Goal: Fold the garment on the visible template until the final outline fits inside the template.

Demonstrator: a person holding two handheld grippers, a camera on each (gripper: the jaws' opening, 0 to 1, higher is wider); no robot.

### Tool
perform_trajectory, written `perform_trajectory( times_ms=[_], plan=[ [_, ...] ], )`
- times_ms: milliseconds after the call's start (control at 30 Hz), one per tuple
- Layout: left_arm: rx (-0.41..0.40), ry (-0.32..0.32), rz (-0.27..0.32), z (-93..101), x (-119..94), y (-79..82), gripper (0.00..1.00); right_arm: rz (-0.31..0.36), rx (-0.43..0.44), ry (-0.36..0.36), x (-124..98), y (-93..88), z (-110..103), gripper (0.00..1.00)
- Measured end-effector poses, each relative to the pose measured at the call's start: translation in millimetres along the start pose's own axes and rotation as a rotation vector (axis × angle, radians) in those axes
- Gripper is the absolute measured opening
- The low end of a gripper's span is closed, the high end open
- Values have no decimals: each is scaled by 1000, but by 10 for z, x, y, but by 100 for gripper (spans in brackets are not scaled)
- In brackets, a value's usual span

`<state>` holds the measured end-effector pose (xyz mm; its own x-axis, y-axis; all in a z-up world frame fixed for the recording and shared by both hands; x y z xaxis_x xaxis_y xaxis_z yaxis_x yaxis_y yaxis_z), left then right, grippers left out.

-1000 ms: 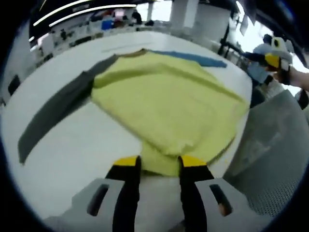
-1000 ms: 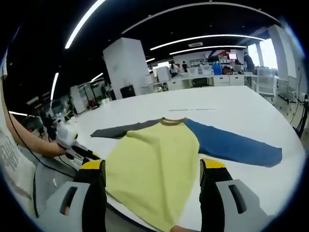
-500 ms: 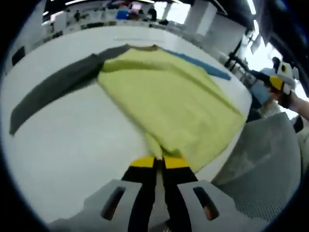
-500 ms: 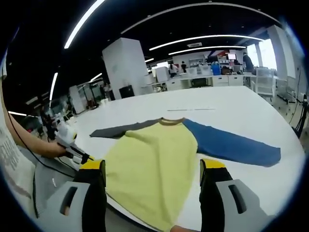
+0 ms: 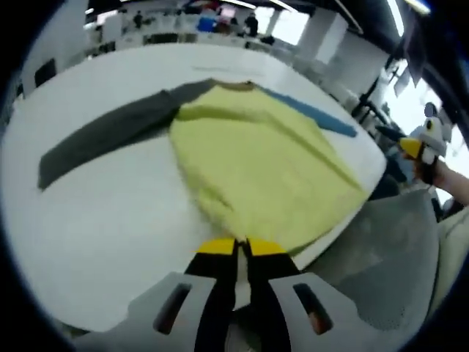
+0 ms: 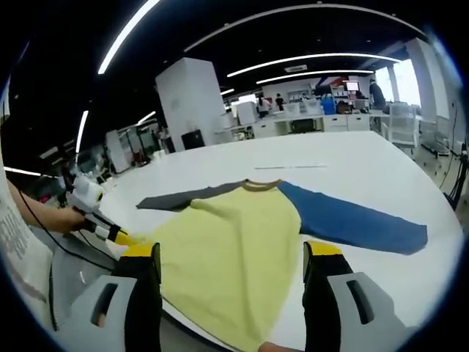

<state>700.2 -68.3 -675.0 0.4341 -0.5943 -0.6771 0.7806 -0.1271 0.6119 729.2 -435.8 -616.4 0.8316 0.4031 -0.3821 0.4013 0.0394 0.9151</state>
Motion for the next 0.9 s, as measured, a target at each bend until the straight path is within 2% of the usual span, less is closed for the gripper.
perform_trajectory(
  times_ms=[333, 467, 567, 733, 900],
  plan=[
    [-21, 20, 27, 130, -180, -8, 1, 0, -5, 7, 17, 15, 2, 79],
    [-19, 33, 18, 211, -205, -19, 1, -2, -2, 0, 6, 4, 25, 79],
    [6, 44, -16, 253, -192, -50, 1, -4, -1, 0, -5, -7, 30, 79],
    [-19, 64, -42, 217, -182, -118, 1, -5, 3, -5, -14, -21, 39, 79],
    [-38, 54, -56, 195, -178, -147, 1, -6, 4, -8, -25, -23, 43, 79]
  ],
)
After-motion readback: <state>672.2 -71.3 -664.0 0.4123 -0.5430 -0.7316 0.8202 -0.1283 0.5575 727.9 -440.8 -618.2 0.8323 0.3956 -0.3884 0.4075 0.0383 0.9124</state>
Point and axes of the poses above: the point that each gripper's makers call its tool centre point, and the gripper's own axes: x roughly forward along the fingers, z roughly to its right, y roughly out of its top, the point moved 8 cm from there along -x, roughly backward along the fingers, and after that the axes turned 12 degrees about -y, right-handed, at the moved point
